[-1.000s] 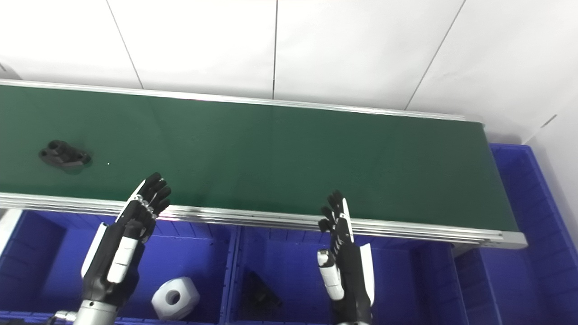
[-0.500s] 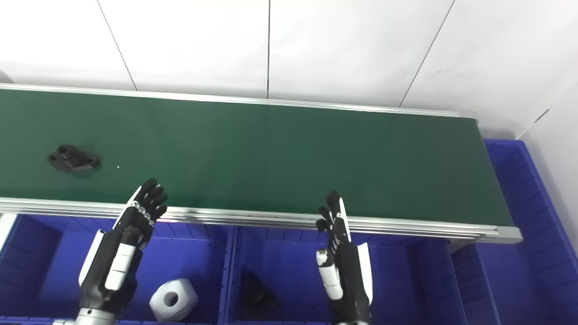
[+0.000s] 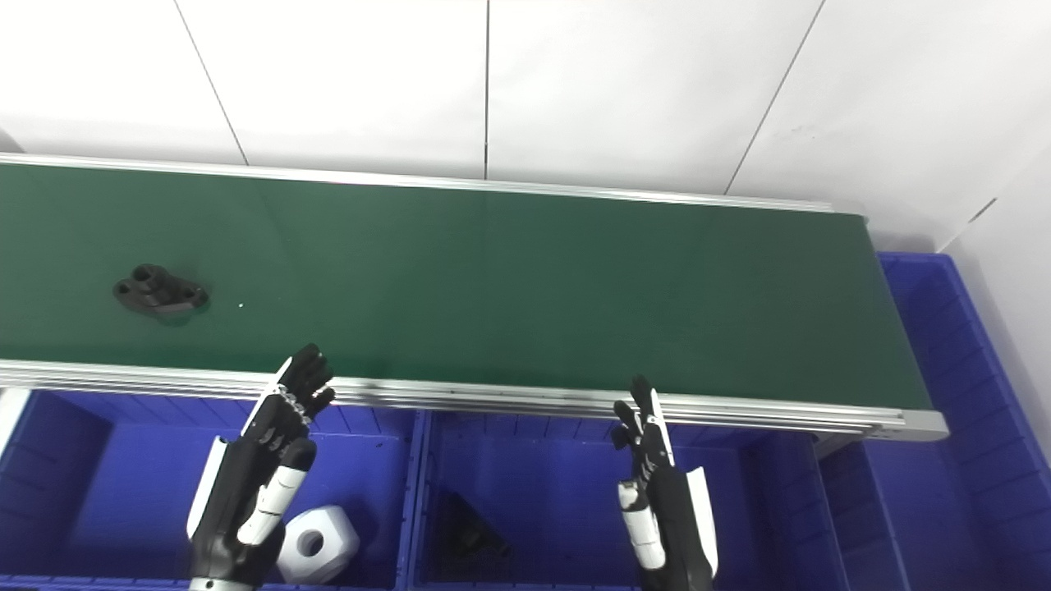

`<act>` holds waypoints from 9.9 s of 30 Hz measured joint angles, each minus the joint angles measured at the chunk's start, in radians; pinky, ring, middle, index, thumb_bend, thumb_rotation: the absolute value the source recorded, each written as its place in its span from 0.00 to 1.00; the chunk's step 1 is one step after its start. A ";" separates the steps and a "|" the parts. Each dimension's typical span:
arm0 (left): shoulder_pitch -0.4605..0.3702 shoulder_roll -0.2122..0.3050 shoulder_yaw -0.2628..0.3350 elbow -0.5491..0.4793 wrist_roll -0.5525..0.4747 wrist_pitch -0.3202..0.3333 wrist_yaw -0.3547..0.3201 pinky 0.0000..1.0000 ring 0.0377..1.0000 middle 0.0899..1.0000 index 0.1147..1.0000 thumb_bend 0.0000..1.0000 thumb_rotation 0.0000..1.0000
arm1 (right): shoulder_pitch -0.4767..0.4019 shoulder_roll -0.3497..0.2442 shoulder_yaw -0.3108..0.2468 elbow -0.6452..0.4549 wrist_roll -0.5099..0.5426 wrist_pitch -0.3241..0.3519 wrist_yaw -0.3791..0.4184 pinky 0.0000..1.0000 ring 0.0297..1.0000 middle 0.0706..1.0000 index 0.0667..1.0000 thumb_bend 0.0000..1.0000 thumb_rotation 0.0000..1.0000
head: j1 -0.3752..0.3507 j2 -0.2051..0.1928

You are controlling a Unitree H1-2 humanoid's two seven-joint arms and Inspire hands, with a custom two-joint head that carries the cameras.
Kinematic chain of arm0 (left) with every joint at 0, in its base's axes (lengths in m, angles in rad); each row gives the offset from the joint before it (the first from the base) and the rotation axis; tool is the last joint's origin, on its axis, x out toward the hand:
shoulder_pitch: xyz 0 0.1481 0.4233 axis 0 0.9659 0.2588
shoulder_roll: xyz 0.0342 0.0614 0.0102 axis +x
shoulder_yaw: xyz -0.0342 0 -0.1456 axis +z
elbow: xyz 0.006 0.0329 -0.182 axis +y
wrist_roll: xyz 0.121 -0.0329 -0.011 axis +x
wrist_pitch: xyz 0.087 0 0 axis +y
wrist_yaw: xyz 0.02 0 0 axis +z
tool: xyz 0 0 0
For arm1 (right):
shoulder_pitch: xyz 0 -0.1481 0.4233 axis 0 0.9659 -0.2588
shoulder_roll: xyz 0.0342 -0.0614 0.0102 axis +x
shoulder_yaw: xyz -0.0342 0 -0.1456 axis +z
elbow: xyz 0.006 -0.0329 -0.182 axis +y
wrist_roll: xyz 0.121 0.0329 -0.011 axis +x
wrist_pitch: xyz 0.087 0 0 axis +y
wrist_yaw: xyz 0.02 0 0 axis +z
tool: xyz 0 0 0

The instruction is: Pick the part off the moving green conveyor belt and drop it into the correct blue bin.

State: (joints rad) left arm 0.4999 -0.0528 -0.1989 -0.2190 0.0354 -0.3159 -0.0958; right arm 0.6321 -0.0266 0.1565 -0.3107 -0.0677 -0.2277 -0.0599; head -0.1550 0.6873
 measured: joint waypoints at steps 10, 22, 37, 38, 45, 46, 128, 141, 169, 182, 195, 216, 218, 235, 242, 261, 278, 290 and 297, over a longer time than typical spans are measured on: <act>0.076 -0.034 -0.010 0.018 -0.009 -0.031 0.043 0.98 0.98 1.00 1.00 0.52 0.80 | -0.023 -0.019 -0.020 0.057 0.015 -0.056 0.018 0.94 0.96 1.00 1.00 1.00 1.00 | 0.017 -0.035; 0.091 -0.047 -0.038 0.041 -0.004 -0.030 0.060 0.95 0.96 0.98 0.98 0.43 0.79 | -0.031 -0.042 -0.044 0.119 0.021 -0.107 0.038 0.95 0.96 1.00 1.00 0.99 1.00 | 0.080 -0.097; 0.029 -0.051 -0.034 0.162 0.042 -0.061 0.115 0.86 0.90 0.91 0.87 0.43 0.73 | -0.072 -0.075 -0.082 0.220 0.082 -0.171 0.074 1.00 1.00 1.00 1.00 0.98 1.00 | 0.178 -0.158; 0.027 -0.052 -0.033 0.166 0.048 -0.061 0.121 0.85 0.90 0.91 0.87 0.43 0.73 | -0.075 -0.078 -0.085 0.228 0.086 -0.177 0.077 1.00 1.00 1.00 1.00 0.98 1.00 | 0.181 -0.157; 0.025 -0.053 -0.033 0.168 0.079 -0.061 0.139 0.83 0.88 0.90 0.87 0.44 0.73 | -0.084 -0.092 -0.096 0.236 0.102 -0.178 0.099 0.99 0.99 1.00 1.00 0.95 0.99 | 0.199 -0.153; 0.025 -0.053 -0.033 0.168 0.079 -0.061 0.140 0.83 0.89 0.90 0.87 0.42 0.71 | -0.084 -0.092 -0.099 0.235 0.098 -0.178 0.101 0.96 0.97 0.99 1.00 0.97 0.99 | 0.207 -0.153; 0.000 -0.047 -0.046 0.138 0.080 -0.026 0.132 0.73 0.76 0.81 0.87 0.42 0.61 | -1.001 -0.018 0.314 0.619 -0.906 0.408 0.223 0.14 0.17 0.25 0.62 0.75 0.30 | 0.155 -0.071; 0.008 -0.047 -0.049 0.124 0.094 0.010 0.133 0.73 0.76 0.76 0.87 0.41 0.59 | -1.023 -0.032 0.393 0.701 -0.864 0.395 0.050 0.17 0.21 0.28 0.45 0.50 0.15 | 0.164 -0.058; 0.015 -0.040 -0.061 0.103 0.083 0.047 0.130 0.72 0.69 0.61 0.82 0.39 0.59 | -1.007 -0.032 0.394 0.699 -0.840 0.445 -0.020 0.19 0.23 0.31 0.45 0.51 0.13 | 0.143 -0.046; 0.018 -0.039 -0.063 0.089 0.078 0.056 0.129 0.74 0.69 0.59 0.82 0.36 0.63 | -0.938 -0.125 0.400 0.509 -0.841 0.467 0.114 0.18 0.23 0.29 0.45 0.51 0.14 | 0.071 -0.020; 0.013 -0.001 -0.049 0.017 0.021 0.112 0.091 0.80 0.72 0.58 0.88 0.37 0.71 | -0.822 -0.329 0.394 0.077 -0.894 0.480 0.437 0.14 0.17 0.22 0.45 0.50 0.14 | -0.090 0.050; 0.011 0.076 0.014 -0.118 -0.083 0.262 0.031 0.88 0.76 0.61 0.91 0.45 0.75 | -0.450 -0.313 0.200 -0.394 -0.953 0.479 0.676 0.14 0.18 0.23 0.45 0.51 0.14 | -0.267 0.163; 0.011 0.080 0.019 -0.136 -0.093 0.292 0.031 0.89 0.77 0.61 0.90 0.47 0.75 | -0.432 -0.301 0.201 -0.396 -0.967 0.479 0.692 0.13 0.17 0.23 0.45 0.51 0.14 | -0.288 0.198; -0.012 0.075 0.025 -0.251 -0.094 0.432 0.032 0.87 0.74 0.58 0.89 0.52 0.77 | -0.405 -0.255 0.204 -0.357 -1.086 0.437 0.753 0.13 0.17 0.24 0.45 0.51 0.14 | -0.302 0.271; -0.009 0.070 0.024 -0.255 -0.094 0.440 0.032 0.87 0.73 0.58 0.89 0.51 0.78 | -0.412 -0.271 0.205 -0.339 -1.202 0.388 0.778 0.23 0.31 0.43 0.46 0.51 0.17 | -0.291 0.268; -0.012 0.067 0.020 -0.245 -0.092 0.440 0.032 0.85 0.72 0.57 0.88 0.53 0.77 | -0.412 -0.256 0.186 -0.339 -1.237 0.339 0.803 0.41 0.50 0.58 0.67 1.00 0.61 | -0.282 0.262; 0.002 0.066 0.005 -0.204 -0.086 0.398 0.032 0.78 0.74 0.69 0.89 0.45 0.76 | -0.162 0.062 0.052 -0.467 -0.814 0.483 0.690 0.39 0.45 0.54 0.64 0.82 0.97 | -0.218 0.221; 0.002 0.066 -0.005 -0.082 -0.026 0.179 0.033 0.84 0.82 0.83 0.89 0.63 0.77 | 0.090 0.258 -0.154 -0.281 -0.052 0.419 0.331 0.64 0.67 0.74 0.72 0.79 0.93 | -0.152 0.137; 0.002 0.063 -0.032 -0.059 -0.026 0.091 0.033 0.96 0.92 0.94 0.91 0.70 0.78 | 0.069 0.224 -0.152 -0.144 0.016 0.165 0.216 0.79 0.83 0.86 0.78 0.85 0.96 | -0.112 0.094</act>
State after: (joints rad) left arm 0.5018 0.0099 -0.2305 -0.2785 0.0094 -0.2252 -0.0632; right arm 0.7015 0.1971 0.0050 -0.4543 -0.0519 -0.0626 0.1566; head -0.2669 0.7809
